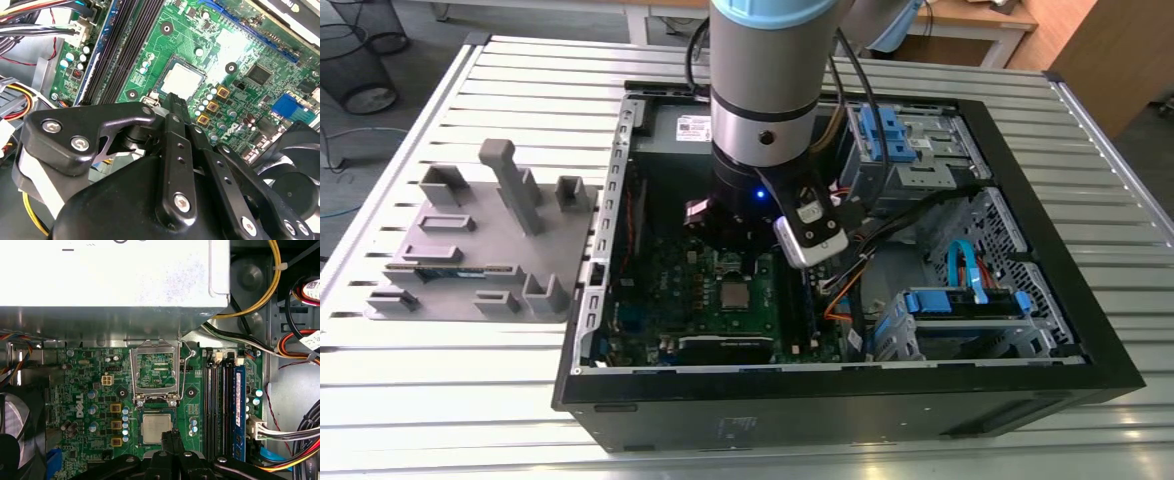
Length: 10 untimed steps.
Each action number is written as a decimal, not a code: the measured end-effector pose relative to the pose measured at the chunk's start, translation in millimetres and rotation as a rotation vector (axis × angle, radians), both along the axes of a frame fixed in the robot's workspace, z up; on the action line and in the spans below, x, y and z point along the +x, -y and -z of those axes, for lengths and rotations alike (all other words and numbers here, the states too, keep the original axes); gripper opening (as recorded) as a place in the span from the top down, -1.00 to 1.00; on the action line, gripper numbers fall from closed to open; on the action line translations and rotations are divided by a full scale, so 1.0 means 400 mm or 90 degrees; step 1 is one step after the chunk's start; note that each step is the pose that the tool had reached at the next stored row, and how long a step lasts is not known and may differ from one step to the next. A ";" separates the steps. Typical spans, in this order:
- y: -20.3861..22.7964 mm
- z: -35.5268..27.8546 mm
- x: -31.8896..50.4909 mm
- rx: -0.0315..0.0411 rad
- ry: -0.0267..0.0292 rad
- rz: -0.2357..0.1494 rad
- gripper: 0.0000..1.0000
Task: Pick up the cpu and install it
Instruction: 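Close the cpu cover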
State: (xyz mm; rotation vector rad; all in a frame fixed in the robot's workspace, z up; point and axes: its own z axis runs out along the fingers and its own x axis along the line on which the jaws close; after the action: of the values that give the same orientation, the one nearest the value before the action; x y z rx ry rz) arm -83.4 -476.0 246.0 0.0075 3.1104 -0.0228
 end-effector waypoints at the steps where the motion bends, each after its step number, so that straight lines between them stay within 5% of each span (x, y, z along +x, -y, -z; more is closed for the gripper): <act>1: 0.000 0.000 0.000 0.0000 0.0000 -0.007 0.79; 10: 0.000 0.001 0.000 0.0000 0.0000 -0.099 0.79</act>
State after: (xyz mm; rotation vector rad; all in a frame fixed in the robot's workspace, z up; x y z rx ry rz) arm -83.4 -476.0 245.6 -0.2337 3.1006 -0.0190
